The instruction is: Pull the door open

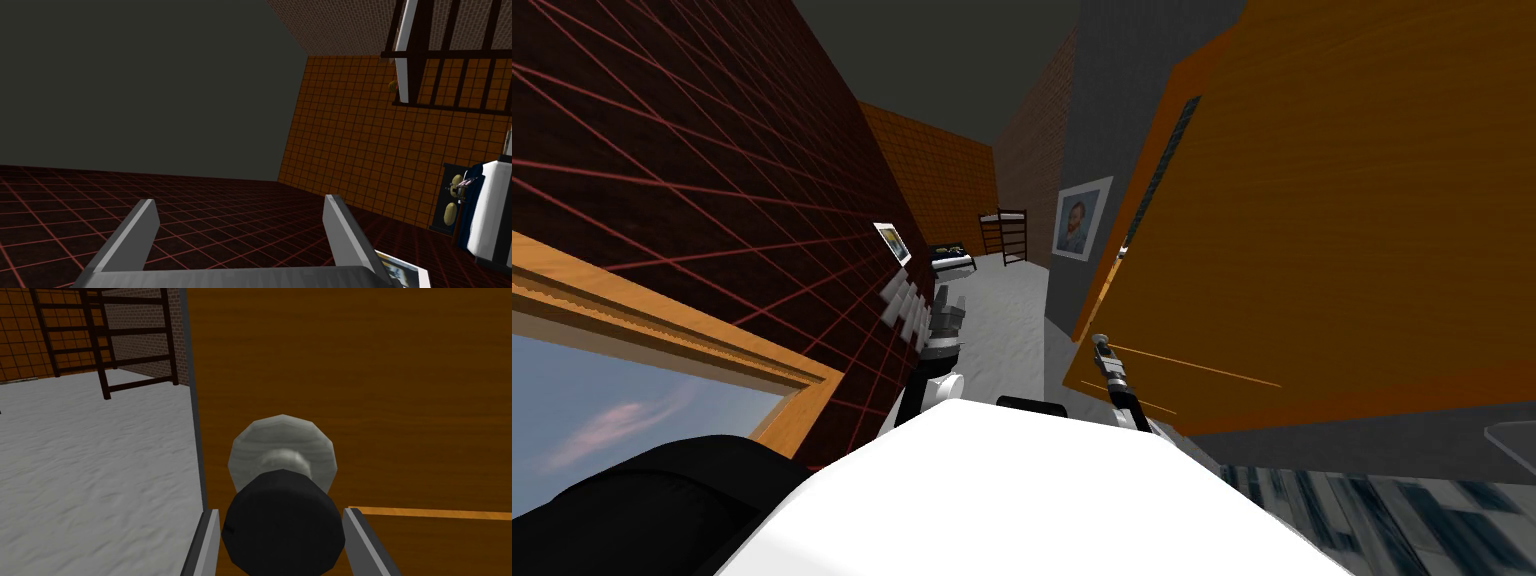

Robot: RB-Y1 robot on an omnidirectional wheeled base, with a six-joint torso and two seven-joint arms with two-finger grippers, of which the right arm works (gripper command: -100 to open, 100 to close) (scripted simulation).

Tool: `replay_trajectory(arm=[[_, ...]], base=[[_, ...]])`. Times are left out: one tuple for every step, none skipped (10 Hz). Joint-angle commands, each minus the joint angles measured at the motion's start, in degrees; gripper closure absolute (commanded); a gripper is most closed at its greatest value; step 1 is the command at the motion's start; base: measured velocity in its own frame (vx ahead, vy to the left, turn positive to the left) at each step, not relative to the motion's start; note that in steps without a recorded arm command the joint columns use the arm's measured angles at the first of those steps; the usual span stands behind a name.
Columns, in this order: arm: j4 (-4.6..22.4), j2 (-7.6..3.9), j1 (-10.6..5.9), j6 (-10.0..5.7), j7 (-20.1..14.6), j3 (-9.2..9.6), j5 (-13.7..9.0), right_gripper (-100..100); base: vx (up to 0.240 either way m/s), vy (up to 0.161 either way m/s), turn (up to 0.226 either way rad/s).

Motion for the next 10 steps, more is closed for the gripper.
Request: replay_trajectory(arm=[[-1.6, 0.27, 0.75, 0.27, -0.1, 1.09, 0.6, 100], [-2.3, 0.22, 1.04, 0.34, -0.3, 1.77, 1.0, 100], [-2.6, 0.20, 1.16, 0.37, -0.4, 2.07, 1.2, 100], [-3.3, 0.15, 1.46, 0.45, -0.6, 2.81, 1.6, 100], [-3.6, 0.12, 1.58, 0.48, -0.7, 3.10, 1.8, 100], [-2.4, 0.25, 0.78, -0.26, -0.7, 2.81, 1.6, 100], [-3.5, -1.06, 2.48, -1.10, -0.8, 4.68, 0.9, 100], [-4.3, -2.05, 3.53, -1.79, -0.9, 5.86, 0.4, 100], [-4.8, -2.60, 4.11, -2.18, -1.0, 6.51, 0.1, 100], [-5.7, -3.81, 5.39, -3.07, -1.1, 7.95, -0.6, 100]], base=[[-0.094, -0.060, -0.009], [-0.110, -0.058, -0.021], [-0.124, -0.063, -0.018], [-0.194, -0.067, -0.060], [-0.204, -0.057, -0.054], [-0.085, -0.018, 0.000], [0.046, -0.028, 0.136], [0.099, -0.053, 0.140], [0.085, -0.030, 0.063], [0.060, -0.010, 0.044]])
